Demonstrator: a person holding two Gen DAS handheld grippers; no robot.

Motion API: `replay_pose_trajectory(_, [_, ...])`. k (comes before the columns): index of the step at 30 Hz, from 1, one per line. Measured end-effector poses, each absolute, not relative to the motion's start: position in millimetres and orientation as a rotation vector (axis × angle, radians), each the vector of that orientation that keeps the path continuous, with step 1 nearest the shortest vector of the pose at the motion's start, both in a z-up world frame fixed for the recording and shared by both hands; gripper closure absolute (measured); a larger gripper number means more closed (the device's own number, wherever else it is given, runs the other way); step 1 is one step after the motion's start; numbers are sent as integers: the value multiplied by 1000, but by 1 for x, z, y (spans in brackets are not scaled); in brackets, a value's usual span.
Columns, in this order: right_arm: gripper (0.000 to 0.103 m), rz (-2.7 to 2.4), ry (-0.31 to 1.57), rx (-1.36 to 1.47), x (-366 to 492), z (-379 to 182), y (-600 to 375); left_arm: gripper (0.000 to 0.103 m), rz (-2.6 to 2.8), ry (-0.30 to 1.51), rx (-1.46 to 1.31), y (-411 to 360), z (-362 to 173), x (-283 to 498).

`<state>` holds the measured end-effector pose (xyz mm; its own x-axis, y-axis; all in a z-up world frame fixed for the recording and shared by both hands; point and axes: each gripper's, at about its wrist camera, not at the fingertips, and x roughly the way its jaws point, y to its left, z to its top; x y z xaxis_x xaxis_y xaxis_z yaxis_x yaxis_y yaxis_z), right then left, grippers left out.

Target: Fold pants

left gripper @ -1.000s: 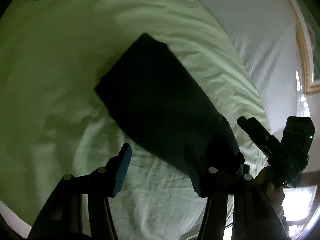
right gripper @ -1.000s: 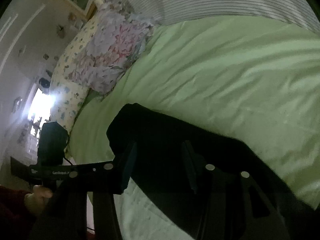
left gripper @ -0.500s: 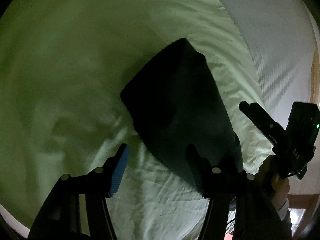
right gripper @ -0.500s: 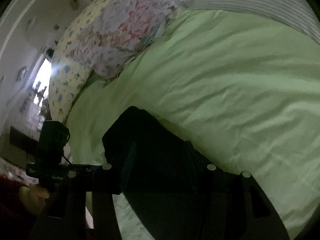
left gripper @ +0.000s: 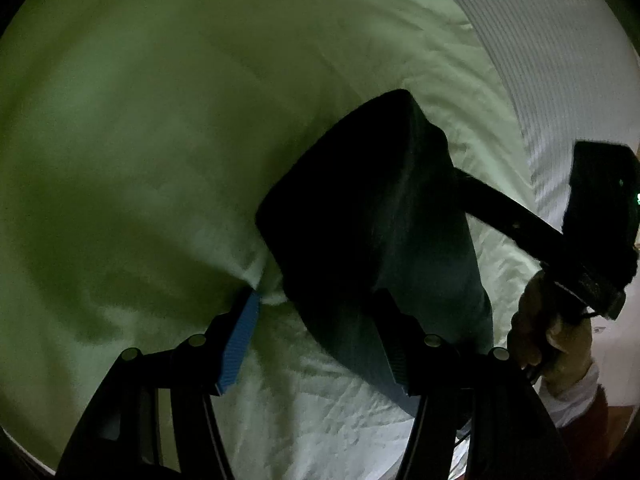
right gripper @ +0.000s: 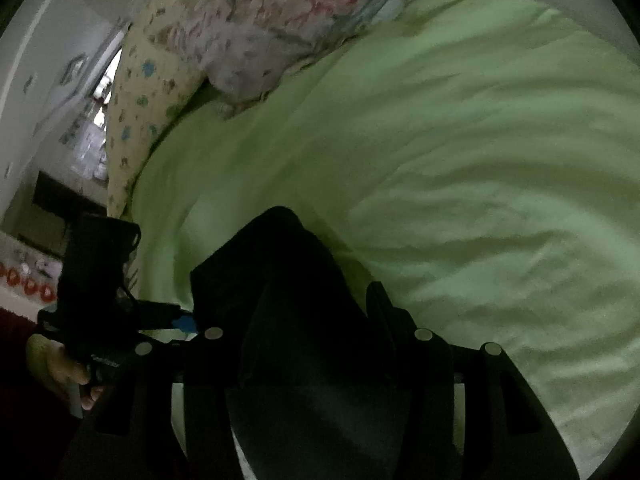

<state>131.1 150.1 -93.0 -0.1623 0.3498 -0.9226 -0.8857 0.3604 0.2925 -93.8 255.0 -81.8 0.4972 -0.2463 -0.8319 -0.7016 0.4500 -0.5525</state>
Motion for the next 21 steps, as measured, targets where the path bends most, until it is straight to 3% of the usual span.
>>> replay_pose_trajectory(5, [54,1194,1353,-587,132,-114,159,51,376,1036,-1058,251,-82,-93])
replay_pose_trajectory(7, [66,1205,1358,-569,131,-115,156,69,365,1033,-1039,250,-80,-91])
replay_pose_trajectory(11, [80,1207,1325,-552,126,-108,150,82,325,1020,-1014,249,-73,-88])
replay_pose_trajectory(21, [83,1221,1187,-368,126,-37,98,87,149,909,-918,220,-7,-74])
